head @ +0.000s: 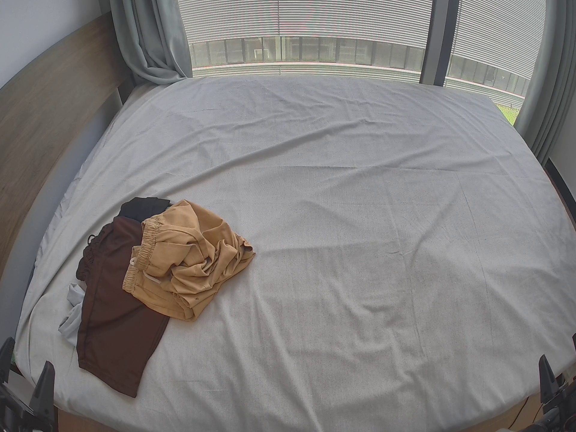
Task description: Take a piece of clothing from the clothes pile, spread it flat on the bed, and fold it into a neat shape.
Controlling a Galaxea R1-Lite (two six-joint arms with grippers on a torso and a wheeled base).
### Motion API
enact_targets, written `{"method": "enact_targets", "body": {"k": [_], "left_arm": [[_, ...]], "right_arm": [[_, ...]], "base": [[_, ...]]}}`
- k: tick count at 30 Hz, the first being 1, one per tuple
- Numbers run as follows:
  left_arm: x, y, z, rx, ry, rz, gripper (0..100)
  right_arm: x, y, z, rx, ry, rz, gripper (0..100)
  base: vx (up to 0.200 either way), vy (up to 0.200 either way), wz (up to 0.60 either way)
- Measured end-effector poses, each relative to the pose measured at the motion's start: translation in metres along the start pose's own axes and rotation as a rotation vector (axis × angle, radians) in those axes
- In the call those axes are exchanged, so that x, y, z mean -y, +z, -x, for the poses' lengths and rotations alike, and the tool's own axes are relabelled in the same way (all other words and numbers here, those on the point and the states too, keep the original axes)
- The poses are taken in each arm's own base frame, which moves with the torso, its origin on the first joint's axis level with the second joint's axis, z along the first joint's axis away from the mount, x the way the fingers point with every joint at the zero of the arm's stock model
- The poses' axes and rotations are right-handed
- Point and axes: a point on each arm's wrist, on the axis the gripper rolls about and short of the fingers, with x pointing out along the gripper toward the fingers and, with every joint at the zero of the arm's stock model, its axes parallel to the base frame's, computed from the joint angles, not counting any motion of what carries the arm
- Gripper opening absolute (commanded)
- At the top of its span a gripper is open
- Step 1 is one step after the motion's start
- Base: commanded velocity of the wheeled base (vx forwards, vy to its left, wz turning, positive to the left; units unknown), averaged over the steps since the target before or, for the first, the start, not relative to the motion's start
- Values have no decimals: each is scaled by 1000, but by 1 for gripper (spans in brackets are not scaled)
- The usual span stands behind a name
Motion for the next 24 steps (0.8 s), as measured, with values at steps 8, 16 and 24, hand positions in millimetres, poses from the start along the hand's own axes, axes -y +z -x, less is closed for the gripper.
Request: {"method": "enact_targets", "body": {"k": [8,16,24], "left_arm": [[2,17,-17,-93,-61,36,100],[3,30,-38,-124,-112,90,100],[3,36,-61,-180,-174,125,100]], "right_arm": [[0,0,0,0,0,0,100],[0,0,0,0,0,0,100],[0,0,0,0,0,0,100]], "base": [[0,0,0],[0,0,0],[0,0,0]]}}
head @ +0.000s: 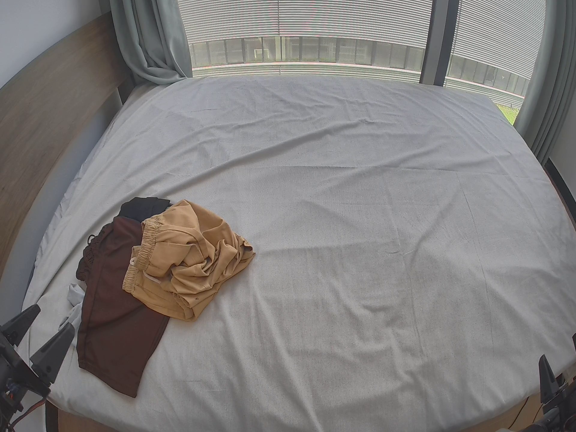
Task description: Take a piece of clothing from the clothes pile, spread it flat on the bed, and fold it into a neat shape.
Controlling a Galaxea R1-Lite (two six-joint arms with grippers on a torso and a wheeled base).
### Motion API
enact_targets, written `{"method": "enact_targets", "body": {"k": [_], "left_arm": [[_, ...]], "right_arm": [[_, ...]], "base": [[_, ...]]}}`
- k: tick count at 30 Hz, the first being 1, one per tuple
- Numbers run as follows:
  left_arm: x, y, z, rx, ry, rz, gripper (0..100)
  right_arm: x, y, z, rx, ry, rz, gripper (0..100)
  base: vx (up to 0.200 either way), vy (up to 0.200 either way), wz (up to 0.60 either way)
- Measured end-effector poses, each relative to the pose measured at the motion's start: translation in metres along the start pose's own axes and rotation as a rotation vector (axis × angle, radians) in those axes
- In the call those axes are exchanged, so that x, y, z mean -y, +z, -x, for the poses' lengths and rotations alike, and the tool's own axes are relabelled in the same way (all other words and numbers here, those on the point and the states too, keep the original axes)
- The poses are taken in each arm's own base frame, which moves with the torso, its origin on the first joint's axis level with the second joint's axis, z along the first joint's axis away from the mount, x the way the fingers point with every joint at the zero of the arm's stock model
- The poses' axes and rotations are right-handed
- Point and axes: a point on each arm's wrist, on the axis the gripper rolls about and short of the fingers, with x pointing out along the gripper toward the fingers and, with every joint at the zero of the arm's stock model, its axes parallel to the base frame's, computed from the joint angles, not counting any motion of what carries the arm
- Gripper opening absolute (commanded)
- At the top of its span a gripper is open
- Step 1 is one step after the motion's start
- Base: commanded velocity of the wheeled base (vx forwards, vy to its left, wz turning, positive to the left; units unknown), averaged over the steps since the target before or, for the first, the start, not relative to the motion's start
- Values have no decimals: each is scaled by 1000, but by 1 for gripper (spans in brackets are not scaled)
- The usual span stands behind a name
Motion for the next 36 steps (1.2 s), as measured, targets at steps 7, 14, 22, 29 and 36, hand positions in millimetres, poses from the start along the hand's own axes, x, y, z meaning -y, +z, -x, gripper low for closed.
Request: {"method": "enact_targets", "body": {"k": [7,14,22,29,36], "left_arm": [[-4,11,-25,-27,-46,29,100],[-7,27,-55,-71,-108,49,100],[-13,37,-87,-147,-183,75,100],[-19,41,-111,-134,-198,69,100],[-25,42,-134,-101,-215,57,100]], "right_arm": [[0,0,0,0,0,0,100],[0,0,0,0,0,0,100],[0,0,0,0,0,0,100],[0,0,0,0,0,0,100],[0,0,0,0,0,0,100]], "base": [[0,0,0],[0,0,0],[0,0,0],[0,0,0],[0,0,0]]}}
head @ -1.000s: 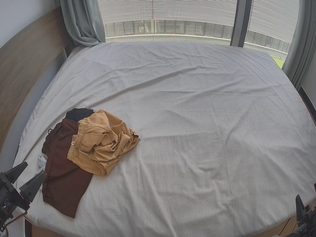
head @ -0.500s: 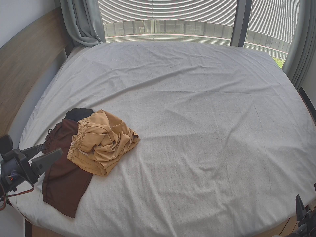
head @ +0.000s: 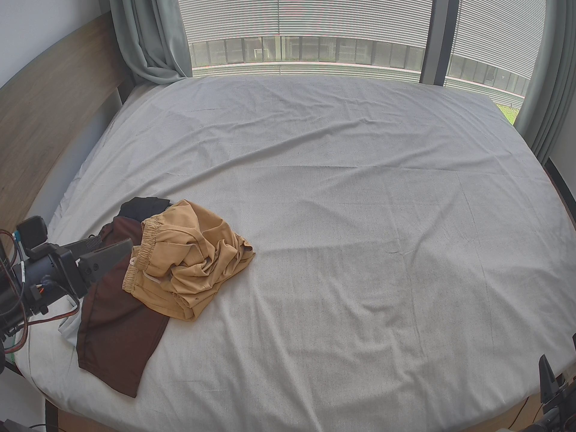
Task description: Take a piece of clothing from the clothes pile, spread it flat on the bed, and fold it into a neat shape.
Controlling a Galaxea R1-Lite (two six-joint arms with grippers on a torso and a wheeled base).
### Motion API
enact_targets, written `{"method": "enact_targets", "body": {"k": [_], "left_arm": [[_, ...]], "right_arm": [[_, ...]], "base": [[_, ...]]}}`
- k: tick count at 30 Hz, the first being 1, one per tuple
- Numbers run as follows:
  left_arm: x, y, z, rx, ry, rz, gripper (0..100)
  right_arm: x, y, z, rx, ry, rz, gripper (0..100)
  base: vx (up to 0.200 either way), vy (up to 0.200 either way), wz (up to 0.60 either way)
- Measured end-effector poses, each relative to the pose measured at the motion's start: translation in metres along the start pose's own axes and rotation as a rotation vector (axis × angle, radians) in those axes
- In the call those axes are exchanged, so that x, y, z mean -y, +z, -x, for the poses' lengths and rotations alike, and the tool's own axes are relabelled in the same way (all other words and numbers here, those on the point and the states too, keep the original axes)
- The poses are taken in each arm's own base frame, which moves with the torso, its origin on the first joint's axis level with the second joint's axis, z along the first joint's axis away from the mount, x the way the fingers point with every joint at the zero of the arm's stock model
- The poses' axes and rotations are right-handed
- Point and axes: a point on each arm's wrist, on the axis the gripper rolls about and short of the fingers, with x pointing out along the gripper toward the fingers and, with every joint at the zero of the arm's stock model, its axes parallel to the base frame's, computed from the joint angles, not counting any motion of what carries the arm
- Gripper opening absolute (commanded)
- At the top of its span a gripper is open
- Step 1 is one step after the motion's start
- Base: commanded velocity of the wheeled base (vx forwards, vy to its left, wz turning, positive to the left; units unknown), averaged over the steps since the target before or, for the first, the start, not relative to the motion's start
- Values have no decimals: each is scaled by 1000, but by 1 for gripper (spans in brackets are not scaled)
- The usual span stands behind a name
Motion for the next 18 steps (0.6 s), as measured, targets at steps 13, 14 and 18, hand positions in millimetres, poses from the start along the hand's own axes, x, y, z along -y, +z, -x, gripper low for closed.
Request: {"method": "enact_targets", "body": {"k": [13,14,18], "left_arm": [[-26,7,-31,-34,-97,29,100],[-29,8,-32,-34,-105,33,100],[-40,10,-40,-51,-140,55,100]], "right_arm": [[0,0,0,0,-1,0,100],[0,0,0,0,-1,0,100],[0,0,0,0,-2,0,100]], "base": [[0,0,0],[0,0,0],[0,0,0]]}}
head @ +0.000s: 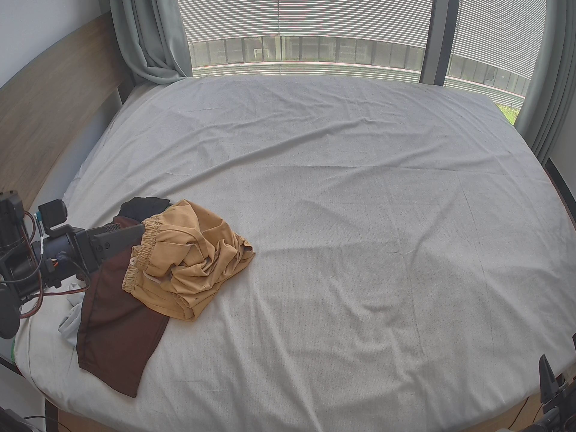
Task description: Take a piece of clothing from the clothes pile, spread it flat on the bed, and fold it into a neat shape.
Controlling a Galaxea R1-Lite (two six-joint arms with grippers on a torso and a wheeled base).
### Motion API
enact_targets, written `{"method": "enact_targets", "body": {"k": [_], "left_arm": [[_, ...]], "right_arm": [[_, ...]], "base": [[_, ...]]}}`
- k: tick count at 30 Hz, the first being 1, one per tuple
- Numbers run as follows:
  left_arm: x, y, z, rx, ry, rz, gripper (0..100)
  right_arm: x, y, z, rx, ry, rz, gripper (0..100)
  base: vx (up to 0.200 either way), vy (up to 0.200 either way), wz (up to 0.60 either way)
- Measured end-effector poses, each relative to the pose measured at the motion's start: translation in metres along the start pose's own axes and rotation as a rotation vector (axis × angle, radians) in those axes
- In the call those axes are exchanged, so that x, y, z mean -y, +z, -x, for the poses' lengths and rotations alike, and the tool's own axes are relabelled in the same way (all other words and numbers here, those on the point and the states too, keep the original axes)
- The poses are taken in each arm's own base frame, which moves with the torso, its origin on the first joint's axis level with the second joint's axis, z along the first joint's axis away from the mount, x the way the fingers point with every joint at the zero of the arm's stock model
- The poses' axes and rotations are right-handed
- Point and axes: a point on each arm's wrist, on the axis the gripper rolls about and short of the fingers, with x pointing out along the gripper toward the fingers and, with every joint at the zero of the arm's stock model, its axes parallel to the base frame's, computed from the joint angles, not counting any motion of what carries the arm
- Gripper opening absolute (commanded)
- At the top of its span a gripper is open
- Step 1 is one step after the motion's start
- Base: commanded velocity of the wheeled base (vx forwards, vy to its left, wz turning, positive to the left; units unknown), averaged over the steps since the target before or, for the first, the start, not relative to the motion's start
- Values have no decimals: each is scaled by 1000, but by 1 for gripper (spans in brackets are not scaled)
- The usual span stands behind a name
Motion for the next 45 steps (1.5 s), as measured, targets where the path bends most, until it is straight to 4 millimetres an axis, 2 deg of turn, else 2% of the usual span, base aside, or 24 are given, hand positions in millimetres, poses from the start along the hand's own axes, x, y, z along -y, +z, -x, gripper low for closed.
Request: {"method": "enact_targets", "body": {"k": [13,26,34,45], "left_arm": [[-42,-2,-16,2,38,30,100],[-77,-24,-38,-19,60,67,100],[-90,-32,-48,-14,62,132,100],[-108,-31,-61,2,73,128,100]], "right_arm": [[0,0,0,0,0,0,100],[0,0,0,1,0,-1,100],[0,0,0,1,0,-1,100],[0,0,0,1,1,-1,100]], "base": [[0,0,0],[0,0,0],[0,0,0],[0,0,0]]}}
